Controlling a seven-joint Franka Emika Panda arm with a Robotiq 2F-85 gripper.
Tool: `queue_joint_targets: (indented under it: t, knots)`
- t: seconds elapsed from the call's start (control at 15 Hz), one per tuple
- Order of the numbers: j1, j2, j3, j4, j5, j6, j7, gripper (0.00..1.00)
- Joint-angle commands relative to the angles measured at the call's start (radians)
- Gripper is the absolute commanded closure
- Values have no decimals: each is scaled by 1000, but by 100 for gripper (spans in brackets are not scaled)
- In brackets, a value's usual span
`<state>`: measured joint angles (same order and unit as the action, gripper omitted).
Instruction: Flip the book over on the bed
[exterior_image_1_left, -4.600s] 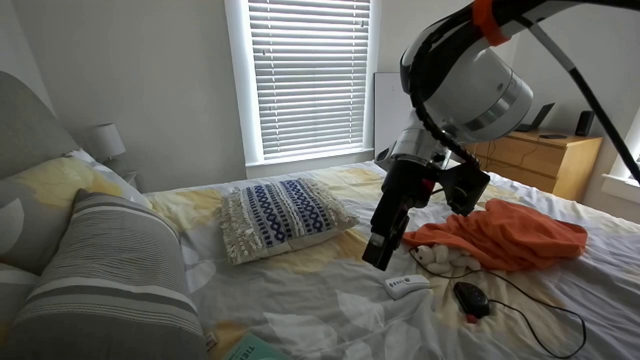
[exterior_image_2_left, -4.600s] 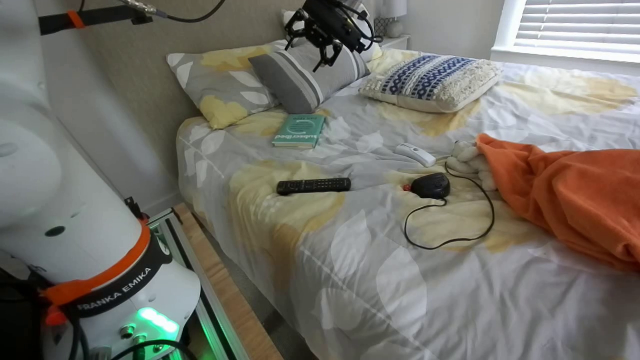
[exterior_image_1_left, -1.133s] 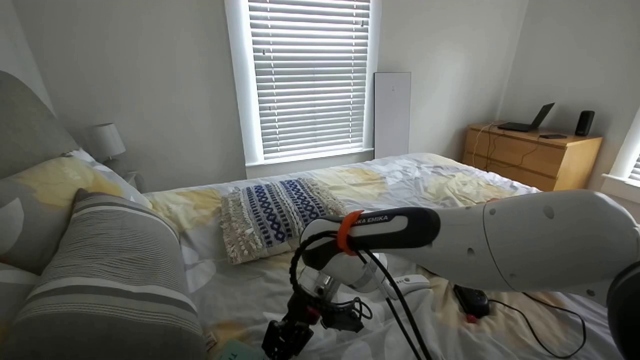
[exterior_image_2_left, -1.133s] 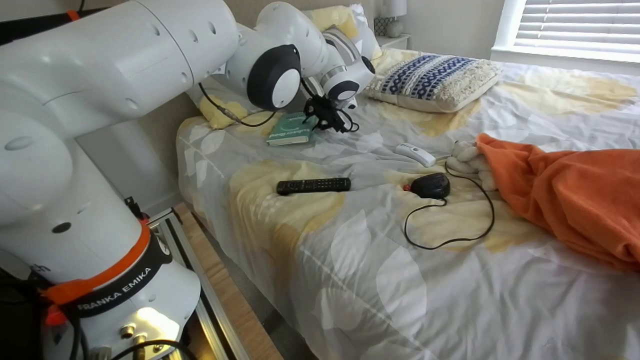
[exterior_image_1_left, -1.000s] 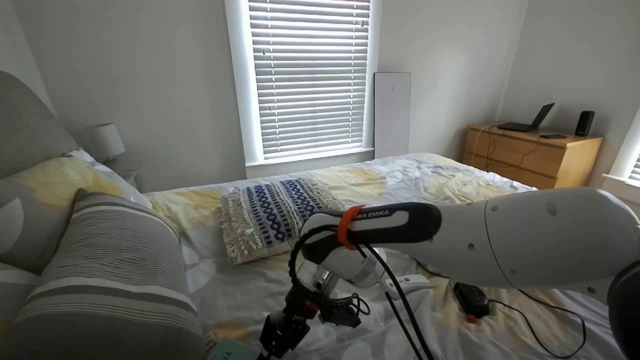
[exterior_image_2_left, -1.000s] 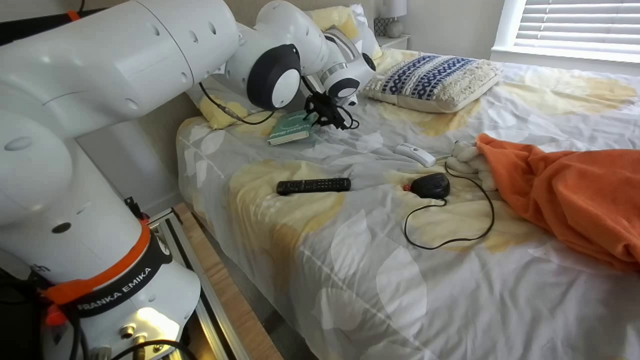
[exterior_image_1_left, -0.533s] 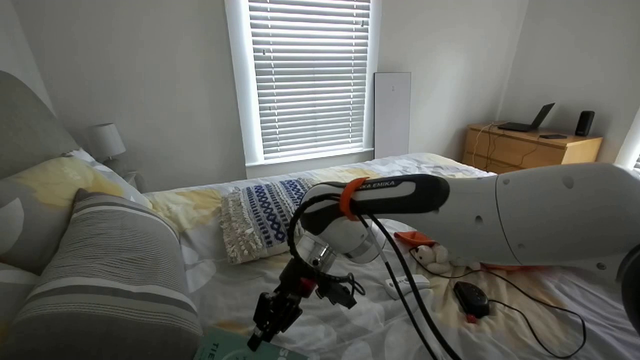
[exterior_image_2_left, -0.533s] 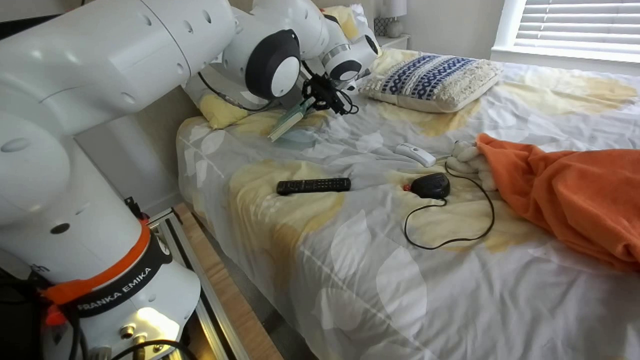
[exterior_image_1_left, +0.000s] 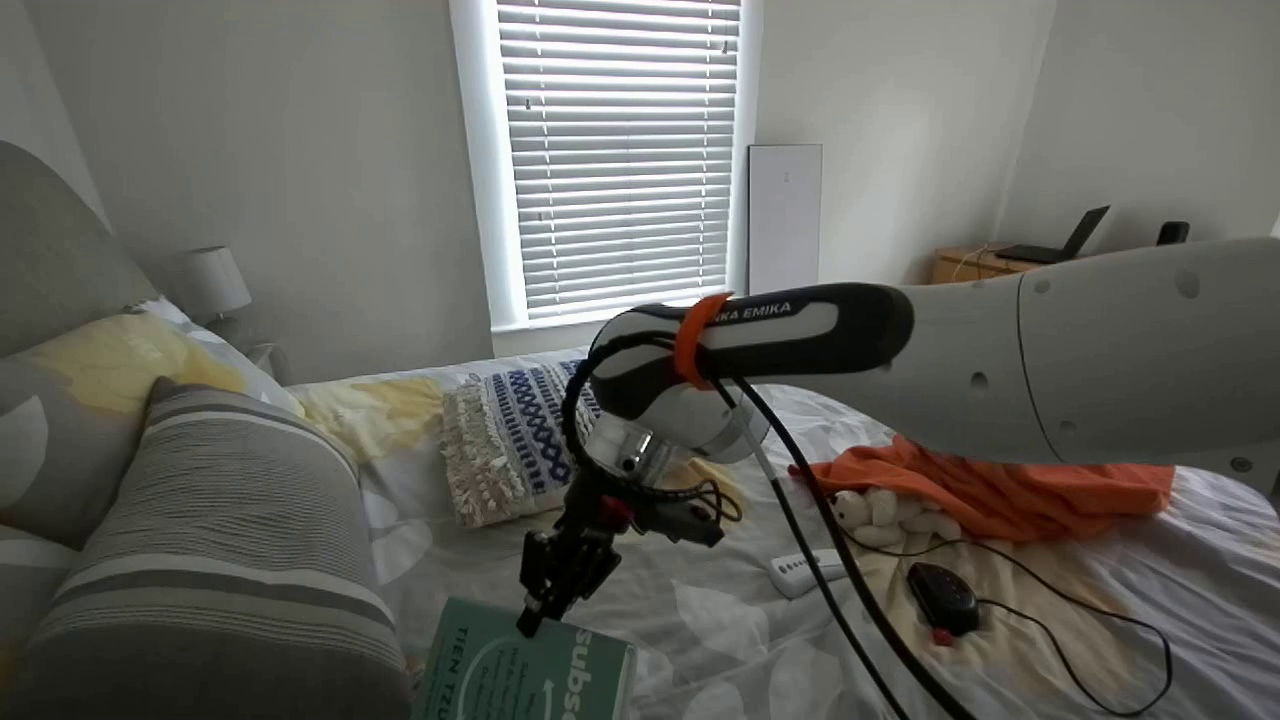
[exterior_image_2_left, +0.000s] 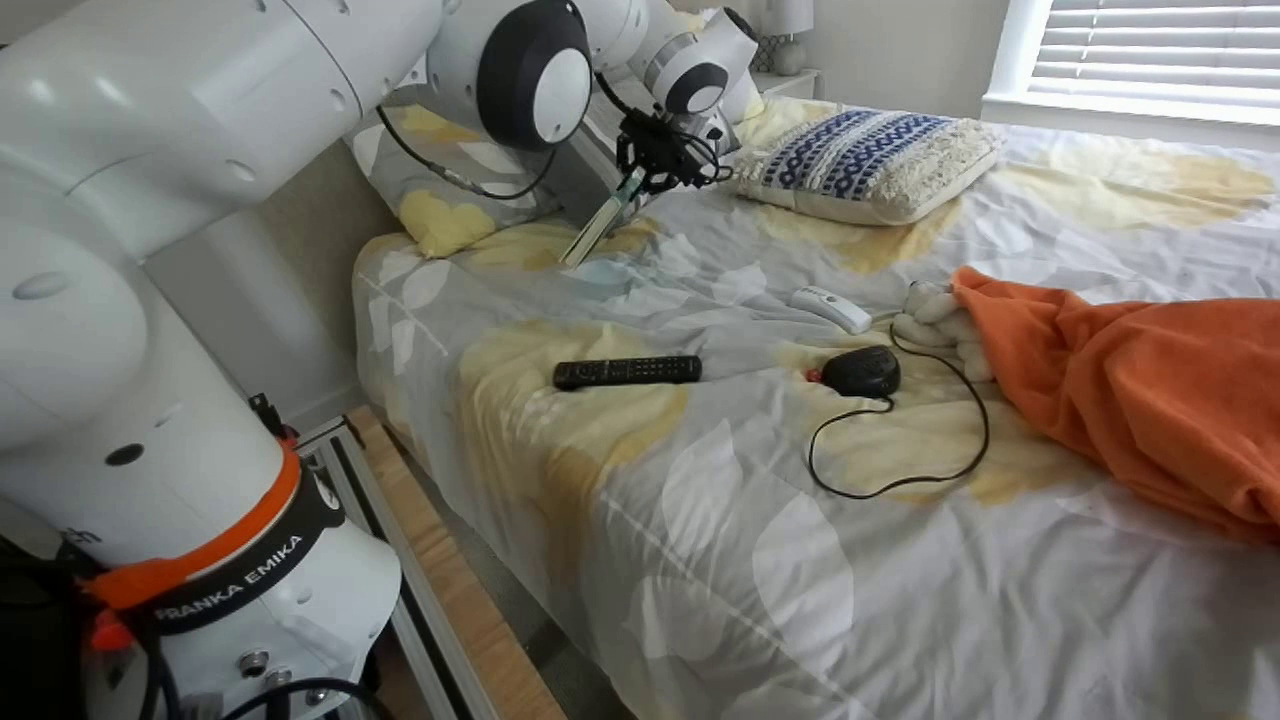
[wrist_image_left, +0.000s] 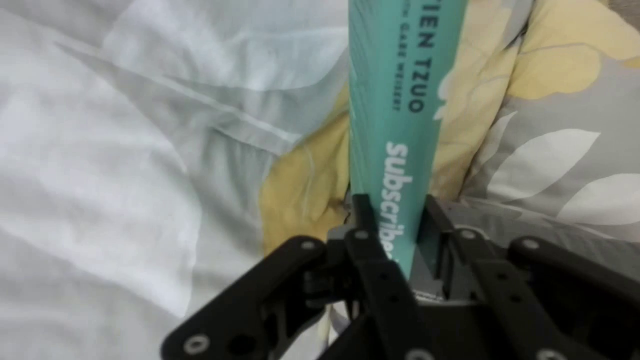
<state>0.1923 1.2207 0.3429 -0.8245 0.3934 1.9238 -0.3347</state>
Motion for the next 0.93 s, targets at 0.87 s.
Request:
queue_joint_targets:
  t: [0.87]
  knots:
    - [143, -136, -334, -10, -494, 269, 11, 94]
